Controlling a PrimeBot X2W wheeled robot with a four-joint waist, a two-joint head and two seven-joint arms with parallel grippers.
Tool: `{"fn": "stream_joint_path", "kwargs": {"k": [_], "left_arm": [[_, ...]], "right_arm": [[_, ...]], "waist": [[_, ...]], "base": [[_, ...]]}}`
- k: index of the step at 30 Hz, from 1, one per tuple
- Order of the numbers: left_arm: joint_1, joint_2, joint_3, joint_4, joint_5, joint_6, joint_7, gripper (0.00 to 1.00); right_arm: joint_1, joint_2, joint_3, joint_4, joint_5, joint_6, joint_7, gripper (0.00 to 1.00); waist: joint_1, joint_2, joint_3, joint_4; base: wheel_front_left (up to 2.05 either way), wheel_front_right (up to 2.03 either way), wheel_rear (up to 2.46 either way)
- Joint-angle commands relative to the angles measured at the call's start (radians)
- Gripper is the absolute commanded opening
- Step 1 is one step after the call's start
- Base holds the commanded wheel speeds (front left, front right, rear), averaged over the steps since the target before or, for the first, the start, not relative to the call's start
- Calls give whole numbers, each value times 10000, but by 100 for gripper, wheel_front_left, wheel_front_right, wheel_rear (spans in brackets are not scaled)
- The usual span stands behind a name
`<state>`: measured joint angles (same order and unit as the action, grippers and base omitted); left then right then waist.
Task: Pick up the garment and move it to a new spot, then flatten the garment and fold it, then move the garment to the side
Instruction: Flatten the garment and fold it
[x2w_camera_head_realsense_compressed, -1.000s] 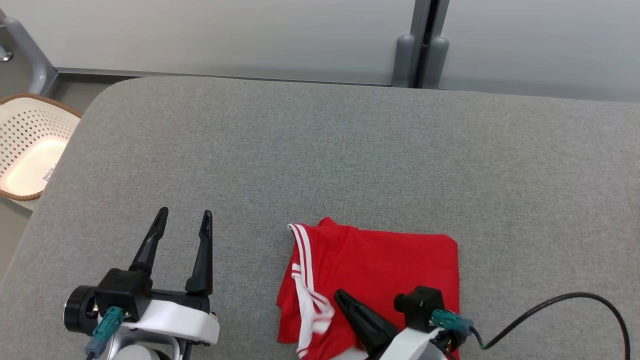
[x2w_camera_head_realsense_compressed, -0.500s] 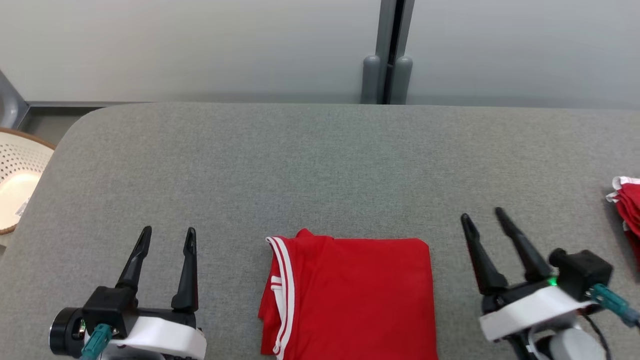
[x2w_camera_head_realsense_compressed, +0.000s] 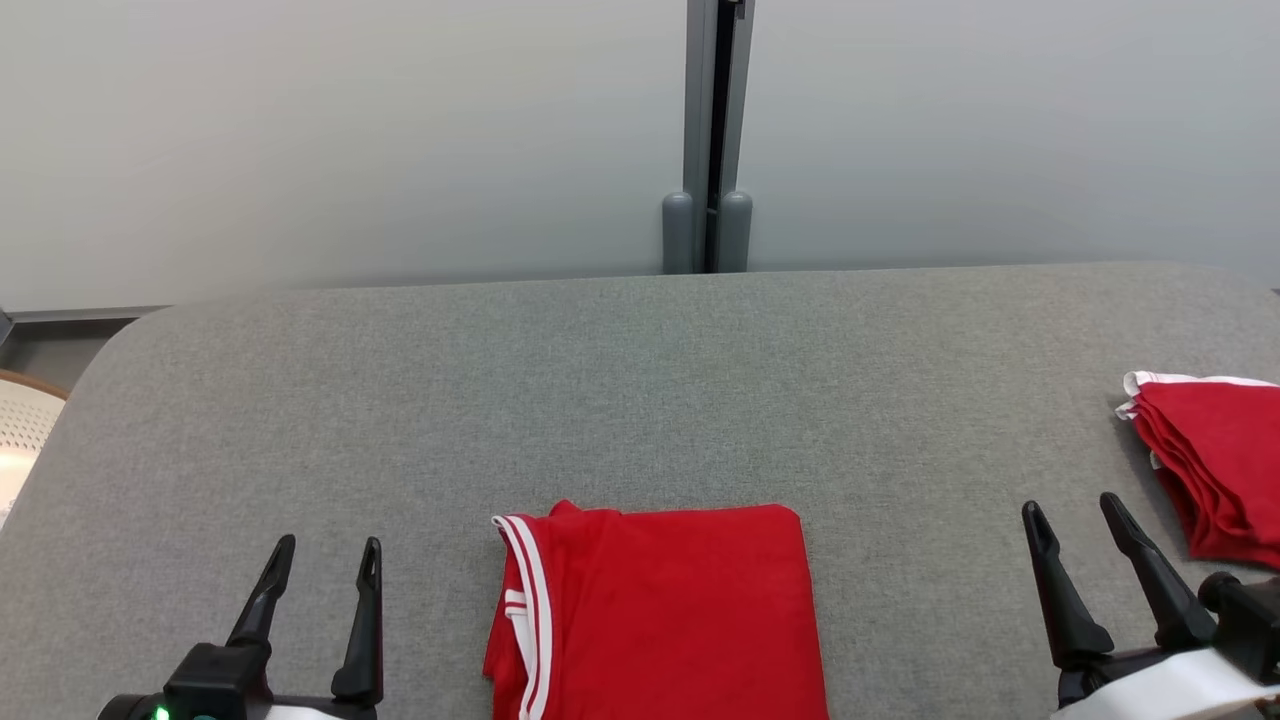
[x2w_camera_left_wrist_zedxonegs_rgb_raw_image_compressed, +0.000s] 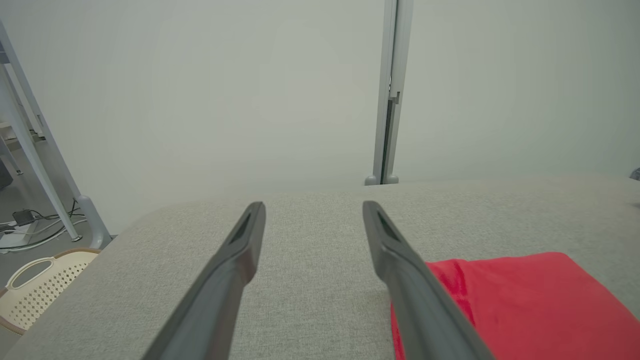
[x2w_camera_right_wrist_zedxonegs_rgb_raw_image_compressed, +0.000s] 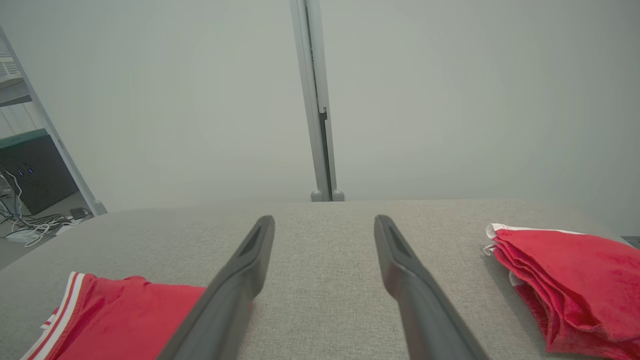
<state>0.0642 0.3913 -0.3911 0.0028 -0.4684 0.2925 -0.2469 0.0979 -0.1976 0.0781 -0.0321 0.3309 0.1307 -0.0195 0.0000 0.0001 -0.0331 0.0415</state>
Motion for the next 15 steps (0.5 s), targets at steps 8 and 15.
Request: {"fn": "stream_joint_path", "kwargs": {"k": [8, 15], "left_arm": [[552, 149, -22, -197, -28, 198, 45, 100], [917, 277, -6, -343, -69, 357, 150, 100]], "right_arm": [[792, 129, -269, -654, -19, -1, 471, 100], [1185, 204, -435, -1039, -81, -1, 802, 100]], "waist": [[0, -1, -395, -120], [0, -1, -591, -93]], "base": [[0, 0, 0], [0, 0, 0]]}}
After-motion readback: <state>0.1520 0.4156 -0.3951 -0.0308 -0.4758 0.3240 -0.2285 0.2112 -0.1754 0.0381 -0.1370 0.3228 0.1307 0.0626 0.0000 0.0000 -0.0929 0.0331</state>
